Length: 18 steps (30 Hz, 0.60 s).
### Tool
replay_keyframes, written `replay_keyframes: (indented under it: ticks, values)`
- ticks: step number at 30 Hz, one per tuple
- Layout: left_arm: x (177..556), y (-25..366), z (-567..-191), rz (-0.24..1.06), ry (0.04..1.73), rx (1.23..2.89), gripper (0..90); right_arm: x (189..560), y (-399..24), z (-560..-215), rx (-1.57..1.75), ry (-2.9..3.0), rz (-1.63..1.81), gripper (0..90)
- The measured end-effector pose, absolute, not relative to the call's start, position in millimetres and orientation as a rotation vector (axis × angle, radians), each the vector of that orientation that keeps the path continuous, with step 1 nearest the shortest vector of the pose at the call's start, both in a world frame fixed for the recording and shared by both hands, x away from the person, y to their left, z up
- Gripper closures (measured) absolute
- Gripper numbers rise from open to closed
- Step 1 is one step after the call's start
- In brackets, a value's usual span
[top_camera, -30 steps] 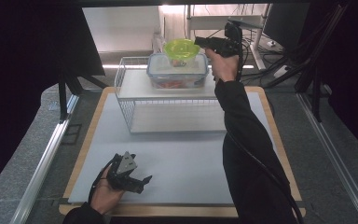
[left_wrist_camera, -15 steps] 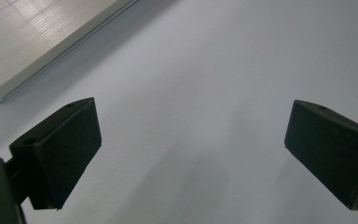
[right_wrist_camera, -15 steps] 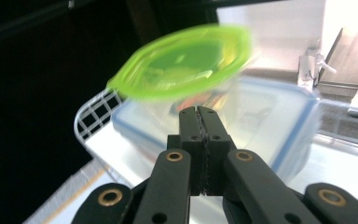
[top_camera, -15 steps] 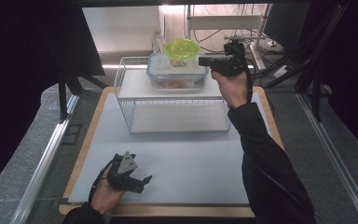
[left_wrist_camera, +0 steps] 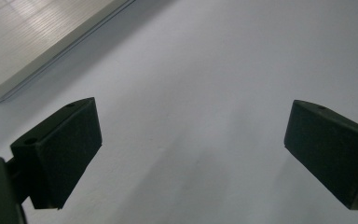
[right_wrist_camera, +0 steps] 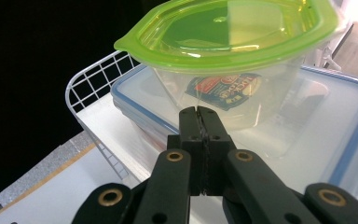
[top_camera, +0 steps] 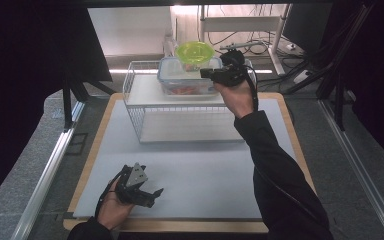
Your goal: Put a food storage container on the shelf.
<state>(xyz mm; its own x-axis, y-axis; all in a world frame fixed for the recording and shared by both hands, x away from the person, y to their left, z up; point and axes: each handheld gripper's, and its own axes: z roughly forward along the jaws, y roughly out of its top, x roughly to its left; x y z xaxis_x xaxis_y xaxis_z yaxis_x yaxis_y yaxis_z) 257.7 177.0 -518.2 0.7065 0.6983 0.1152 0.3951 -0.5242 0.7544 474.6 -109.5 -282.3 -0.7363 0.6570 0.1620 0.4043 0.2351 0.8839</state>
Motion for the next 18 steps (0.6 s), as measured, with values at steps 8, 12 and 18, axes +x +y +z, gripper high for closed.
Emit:
replay_keyframes:
  ticks: [8,12,18]
  values:
    - [258,177,-518,0.53,0.827,2.181,4.0,480,-100,-284,0.992,2.278,1.503,89.6]
    - [257,177,-518,0.53,0.826,2.18,4.1,480,-100,-283,0.974,2.281,1.476,89.6]
    - [258,177,-519,0.523,0.827,2.18,4.2,488,-120,-282,1.037,2.228,1.447,89.6]
